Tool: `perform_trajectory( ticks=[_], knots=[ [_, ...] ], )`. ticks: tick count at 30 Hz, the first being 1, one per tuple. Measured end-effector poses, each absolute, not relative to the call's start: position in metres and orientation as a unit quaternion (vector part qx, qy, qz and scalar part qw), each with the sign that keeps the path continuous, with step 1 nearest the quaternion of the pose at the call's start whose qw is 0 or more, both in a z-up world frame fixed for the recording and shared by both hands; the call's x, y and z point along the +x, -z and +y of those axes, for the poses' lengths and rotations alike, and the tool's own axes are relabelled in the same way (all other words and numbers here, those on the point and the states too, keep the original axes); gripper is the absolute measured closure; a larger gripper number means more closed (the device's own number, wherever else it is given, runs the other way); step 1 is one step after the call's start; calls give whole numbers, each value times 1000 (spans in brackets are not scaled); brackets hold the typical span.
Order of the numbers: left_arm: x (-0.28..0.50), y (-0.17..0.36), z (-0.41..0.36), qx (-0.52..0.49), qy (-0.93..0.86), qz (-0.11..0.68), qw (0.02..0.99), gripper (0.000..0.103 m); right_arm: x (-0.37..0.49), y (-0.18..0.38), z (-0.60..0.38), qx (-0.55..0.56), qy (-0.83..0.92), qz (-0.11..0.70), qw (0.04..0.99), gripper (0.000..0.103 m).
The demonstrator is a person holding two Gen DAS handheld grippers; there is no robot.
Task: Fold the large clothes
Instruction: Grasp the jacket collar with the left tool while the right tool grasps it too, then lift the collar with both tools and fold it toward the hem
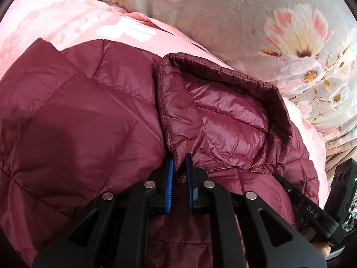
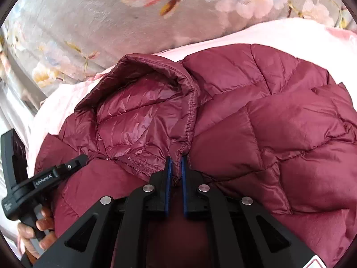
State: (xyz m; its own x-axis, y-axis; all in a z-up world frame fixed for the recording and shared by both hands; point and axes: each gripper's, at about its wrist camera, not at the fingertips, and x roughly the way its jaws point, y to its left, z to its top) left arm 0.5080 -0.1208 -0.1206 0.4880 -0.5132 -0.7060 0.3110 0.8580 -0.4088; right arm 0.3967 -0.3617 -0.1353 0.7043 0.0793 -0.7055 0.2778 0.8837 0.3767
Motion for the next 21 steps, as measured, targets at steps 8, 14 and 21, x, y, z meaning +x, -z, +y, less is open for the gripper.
perform_trajectory(
  ticks=[8, 14, 21],
  knots=[
    [495, 107, -117, -79, 242, 456, 853, 88, 382, 129, -371, 248, 35, 403, 880, 96],
    [506, 38, -103, -90, 244, 420, 869, 85, 370, 66, -384, 234, 77, 344, 906, 84],
    [595, 19, -137, -175, 197, 446, 856, 75, 459, 43, -393, 286, 80, 279, 913, 84]
  ],
)
